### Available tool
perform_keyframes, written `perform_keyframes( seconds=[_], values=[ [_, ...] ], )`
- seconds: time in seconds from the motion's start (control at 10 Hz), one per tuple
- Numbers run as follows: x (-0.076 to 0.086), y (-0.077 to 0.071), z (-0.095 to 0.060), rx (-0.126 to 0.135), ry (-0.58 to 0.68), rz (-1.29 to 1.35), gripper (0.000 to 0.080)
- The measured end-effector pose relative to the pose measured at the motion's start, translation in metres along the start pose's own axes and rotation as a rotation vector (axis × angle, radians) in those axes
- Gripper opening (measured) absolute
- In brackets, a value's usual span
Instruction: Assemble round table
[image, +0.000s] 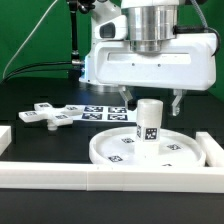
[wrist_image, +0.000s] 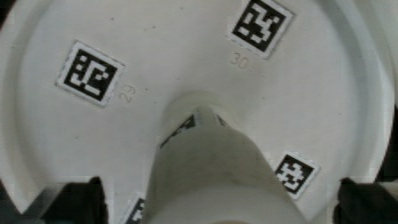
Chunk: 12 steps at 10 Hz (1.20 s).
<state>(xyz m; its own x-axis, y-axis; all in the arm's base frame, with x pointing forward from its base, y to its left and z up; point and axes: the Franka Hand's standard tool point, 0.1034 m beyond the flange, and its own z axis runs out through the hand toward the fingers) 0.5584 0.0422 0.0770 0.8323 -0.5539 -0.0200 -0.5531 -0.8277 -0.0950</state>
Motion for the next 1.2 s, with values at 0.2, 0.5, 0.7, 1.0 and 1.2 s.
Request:
perform_keyframes(
  seconds=[0.2,0.5,0.7,1.0,1.2],
  values=[
    [0.0001,0.0002,0.0000,-0.001,0.000,-0.186,0.0646],
    [0.0006,-0.0050,-0.0030,-0.044,0.000,-0.565,0.0649],
    [-0.0005,-0.0066,-0.0031,-0.046,-0.004,-0.756,0.0649],
    [0.0001,-0.0054,-0.0029,-0.046,-0.009,-0.969,0.0649],
    [0.0008,-0.0048,-0.0031,-0.050,-0.012,-1.107,0.0649]
  ],
)
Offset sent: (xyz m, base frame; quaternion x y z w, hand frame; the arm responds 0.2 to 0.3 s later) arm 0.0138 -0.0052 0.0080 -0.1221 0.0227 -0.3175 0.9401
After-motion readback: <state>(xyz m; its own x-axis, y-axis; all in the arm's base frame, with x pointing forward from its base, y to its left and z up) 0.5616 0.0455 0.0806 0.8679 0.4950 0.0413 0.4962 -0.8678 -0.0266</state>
